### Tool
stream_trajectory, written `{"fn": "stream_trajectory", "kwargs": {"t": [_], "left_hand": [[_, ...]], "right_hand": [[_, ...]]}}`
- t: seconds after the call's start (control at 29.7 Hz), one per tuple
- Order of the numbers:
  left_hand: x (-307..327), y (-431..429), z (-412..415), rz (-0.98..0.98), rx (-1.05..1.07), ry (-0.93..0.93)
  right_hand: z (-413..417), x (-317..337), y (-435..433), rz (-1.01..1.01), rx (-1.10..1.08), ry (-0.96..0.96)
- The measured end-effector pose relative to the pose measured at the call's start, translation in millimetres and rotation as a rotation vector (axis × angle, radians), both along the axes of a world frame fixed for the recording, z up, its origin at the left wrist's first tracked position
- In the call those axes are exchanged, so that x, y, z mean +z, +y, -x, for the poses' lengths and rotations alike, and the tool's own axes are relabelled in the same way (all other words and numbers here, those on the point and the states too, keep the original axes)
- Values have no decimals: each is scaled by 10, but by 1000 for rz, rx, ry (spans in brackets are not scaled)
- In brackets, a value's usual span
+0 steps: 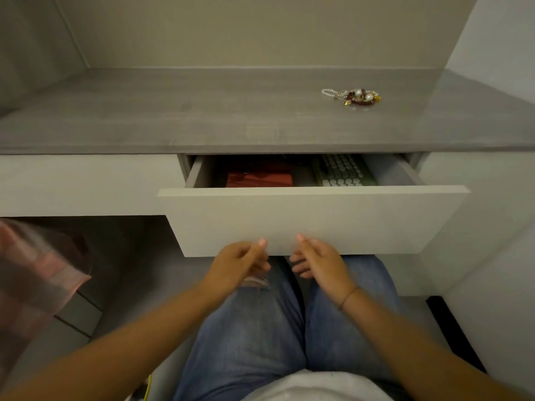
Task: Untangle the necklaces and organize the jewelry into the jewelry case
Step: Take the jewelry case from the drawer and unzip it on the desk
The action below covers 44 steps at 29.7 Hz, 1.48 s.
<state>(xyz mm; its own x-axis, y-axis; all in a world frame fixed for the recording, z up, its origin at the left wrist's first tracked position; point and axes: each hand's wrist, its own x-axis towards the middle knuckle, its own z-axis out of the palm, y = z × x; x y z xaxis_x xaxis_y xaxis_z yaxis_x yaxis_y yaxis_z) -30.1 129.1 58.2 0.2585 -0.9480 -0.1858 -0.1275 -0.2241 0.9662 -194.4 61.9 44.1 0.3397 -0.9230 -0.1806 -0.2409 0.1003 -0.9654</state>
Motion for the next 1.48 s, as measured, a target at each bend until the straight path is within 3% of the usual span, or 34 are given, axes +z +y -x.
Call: {"fn": "stream_trajectory", "kwargs": {"t": [0.13, 0.2, 0.3, 0.37, 0.57, 0.88, 1.08, 1.15, 1.25, 1.35, 1.48], "left_hand": [[454, 35, -188, 514, 65, -543], [567, -62, -316, 662, 125, -849], [653, -238, -496, 627, 113, -1133], [695, -292, -550, 520, 56, -1185], [774, -250, -503, 418, 23, -1070], [779, 124, -489, 538, -116, -1036], [786, 331, -471, 502, -201, -1014], [854, 360, -452, 426, -231, -955], [1058, 298, -413, 238, -206, -666], [1165, 45, -492, -73, -161, -478], [1188, -326, -603, -395, -88, -121]], "right_hand": [[84, 559, -31, 591, 26, -15], [122, 808, -125, 843, 19, 27], [142, 968, -374, 1105, 32, 263], [163, 963, -511, 1100, 71, 402], [235, 948, -532, 959, 81, 502], [433, 1057, -108, 872, 176, 481], [542, 1063, 89, 861, 234, 482], [537, 1120, 119, 813, 272, 497], [480, 1304, 97, 629, 368, 450], [336, 1402, -169, 362, 431, 436], [38, 1218, -675, -50, 537, 592]]}}
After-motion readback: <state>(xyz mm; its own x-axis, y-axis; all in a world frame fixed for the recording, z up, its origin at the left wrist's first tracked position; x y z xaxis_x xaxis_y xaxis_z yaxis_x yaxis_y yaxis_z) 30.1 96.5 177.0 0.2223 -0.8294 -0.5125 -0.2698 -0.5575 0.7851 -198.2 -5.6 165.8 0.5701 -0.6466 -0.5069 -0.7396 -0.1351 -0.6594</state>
